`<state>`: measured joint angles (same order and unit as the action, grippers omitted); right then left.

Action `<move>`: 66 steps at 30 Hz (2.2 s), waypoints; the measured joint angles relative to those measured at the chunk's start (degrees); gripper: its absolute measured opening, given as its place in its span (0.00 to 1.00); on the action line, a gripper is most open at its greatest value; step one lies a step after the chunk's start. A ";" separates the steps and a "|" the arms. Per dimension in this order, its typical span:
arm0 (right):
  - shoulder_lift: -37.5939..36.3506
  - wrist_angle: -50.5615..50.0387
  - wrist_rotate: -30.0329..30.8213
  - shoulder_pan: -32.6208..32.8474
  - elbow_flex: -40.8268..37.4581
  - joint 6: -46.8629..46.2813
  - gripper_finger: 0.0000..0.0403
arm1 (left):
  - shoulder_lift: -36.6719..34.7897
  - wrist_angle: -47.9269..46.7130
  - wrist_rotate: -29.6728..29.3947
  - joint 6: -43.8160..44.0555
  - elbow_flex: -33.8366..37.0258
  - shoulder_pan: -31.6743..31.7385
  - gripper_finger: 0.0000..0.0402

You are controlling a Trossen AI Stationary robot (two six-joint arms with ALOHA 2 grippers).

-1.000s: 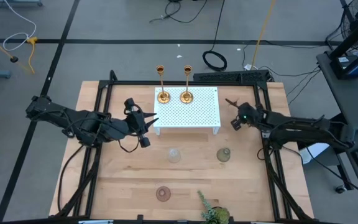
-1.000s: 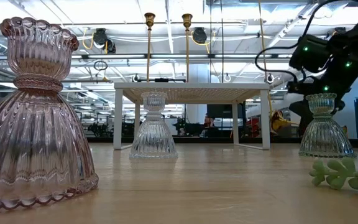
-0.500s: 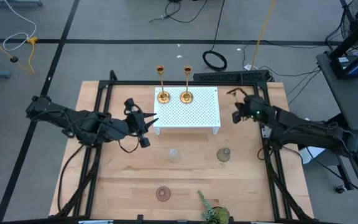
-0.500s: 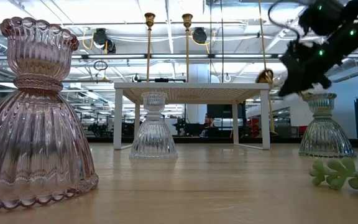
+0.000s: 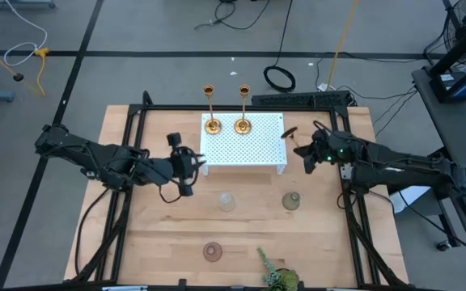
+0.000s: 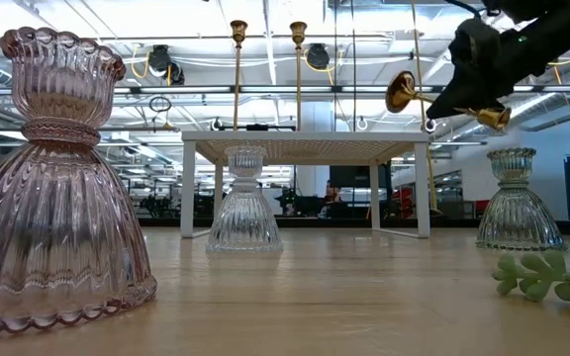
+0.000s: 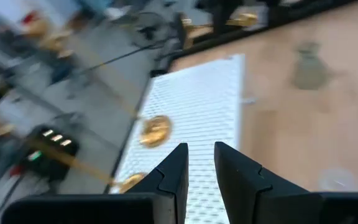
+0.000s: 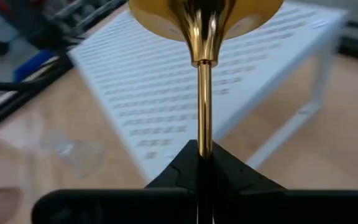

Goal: Pick & Place candle stick holders
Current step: Put the gold candle holder on the shelf

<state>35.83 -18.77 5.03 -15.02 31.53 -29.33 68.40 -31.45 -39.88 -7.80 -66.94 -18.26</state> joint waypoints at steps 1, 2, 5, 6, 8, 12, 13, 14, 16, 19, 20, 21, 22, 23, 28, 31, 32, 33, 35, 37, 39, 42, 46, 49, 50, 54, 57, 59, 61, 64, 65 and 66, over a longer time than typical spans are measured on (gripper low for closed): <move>0.53 0.58 -0.76 0.96 0.00 -1.24 0.02 | 0.00 0.45 2.32 -1.07 0.00 0.00 0.21; 1.16 1.37 -0.79 1.97 0.00 -2.55 0.02 | 0.12 1.48 4.87 -1.96 0.00 0.02 0.21; 3.92 5.08 -0.79 5.24 0.00 -6.24 0.02 | 2.27 5.37 9.57 -4.73 -0.11 0.90 0.21; 5.10 6.53 -0.86 6.37 0.00 -7.45 0.02 | 3.15 5.95 9.99 -5.22 -0.01 0.96 0.21; 7.74 9.40 -1.04 8.49 0.00 -10.37 0.02 | 5.14 7.99 9.86 -6.82 0.00 1.24 0.21; 13.27 15.00 -3.85 11.81 0.00 -15.37 0.02 | 10.15 10.47 9.92 -11.71 0.02 1.64 0.21; 14.39 16.18 -4.29 12.68 0.00 -16.47 0.02 | 11.51 12.21 9.90 -12.64 0.02 1.62 0.21; 15.54 17.42 -5.16 13.41 0.00 -17.27 0.02 | 12.55 14.46 9.90 -13.63 0.02 1.62 0.21; 17.71 19.52 -5.41 15.20 0.00 -18.56 0.02 | 14.59 19.09 9.92 -15.57 0.02 1.52 0.21; 20.90 21.87 -5.25 17.64 0.01 -20.72 0.02 | 18.19 25.29 11.35 -18.34 -0.02 1.46 0.21; 22.06 22.34 -5.25 18.42 0.02 -21.73 0.02 | 19.43 27.40 12.02 -19.34 -0.02 1.46 0.21; 23.13 22.48 -5.25 19.15 0.02 -22.71 0.02 | 20.55 29.58 12.60 -20.17 -0.02 1.46 0.21; 24.30 22.94 -5.26 19.96 0.02 -23.64 0.02 | 21.66 31.72 13.37 -20.62 -0.02 1.46 0.21; 25.56 24.08 -5.29 20.71 0.02 -24.34 0.02 | 22.78 33.74 14.13 -20.60 -0.02 1.46 0.21; 30.45 30.43 -6.35 24.90 0.04 -27.06 0.02 | 29.93 42.09 18.99 -20.64 0.00 1.12 0.21; 32.88 32.50 -6.84 27.06 0.04 -29.48 0.02 | 33.31 47.59 19.30 -22.26 -0.02 0.26 0.21; 33.65 32.58 -6.79 27.64 0.04 -30.43 0.02 | 34.23 48.29 19.25 -22.83 -0.02 -0.06 0.21; 34.38 32.47 -6.86 28.19 0.04 -31.60 0.02 | 35.17 49.05 19.24 -23.25 -0.10 -0.32 0.21; 35.85 32.23 -6.83 29.05 0.02 -33.26 0.02 | 36.48 47.94 19.24 -23.44 -0.33 -0.76 0.21; 36.93 33.46 -7.42 29.52 0.02 -34.21 0.02 | 37.50 46.90 19.76 -23.42 -1.33 -1.06 0.21; 37.63 35.72 -8.58 29.55 0.02 -33.86 0.02 | 37.49 45.68 20.38 -23.45 -1.88 -1.09 0.21; 38.08 38.89 -9.04 29.33 0.02 -31.71 0.02 | 37.40 46.26 20.56 -23.24 -2.10 -0.79 0.21; 38.06 42.27 -9.96 29.74 0.04 -32.87 0.02 | 37.40 46.67 20.63 -22.36 -2.10 0.08 0.21; 38.17 41.99 -11.14 30.60 0.04 -33.78 0.02 | 37.40 45.87 21.91 -21.23 -2.10 0.90 0.21; 38.17 42.00 -11.09 30.85 0.02 -34.18 0.02 | 37.40 45.84 21.98 -20.92 -2.10 1.06 0.21; 39.19 43.03 -11.24 30.89 0.02 -34.72 0.02 | 37.40 46.75 21.97 -20.56 -2.58 1.46 0.21; 39.10 44.56 -12.77 30.79 0.04 -34.73 0.02 | 37.36 46.13 23.53 -20.83 -3.79 1.74 0.21; 39.09 44.35 -12.83 30.54 0.04 -34.74 0.02 | 37.30 46.21 25.00 -20.88 -3.85 2.06 0.21; 38.97 44.16 -12.67 30.20 0.04 -34.74 0.02 | 37.40 46.53 25.07 -20.68 -3.85 2.16 0.21; 38.84 43.88 -12.64 29.11 0.04 -34.59 0.02 | 37.40 46.02 24.98 -20.66 -4.55 2.28 0.21; 38.88 43.32 -12.66 28.65 0.04 -34.59 0.02 | 37.40 45.33 24.98 -20.69 -5.10 2.29 0.21; 38.93 42.83 -12.67 28.20 0.02 -34.60 0.02 | 37.40 43.92 24.80 -20.82 -5.91 2.25 0.21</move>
<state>74.75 24.06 -7.64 13.17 31.55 -63.93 105.80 12.47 -15.08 -28.62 -72.85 -16.01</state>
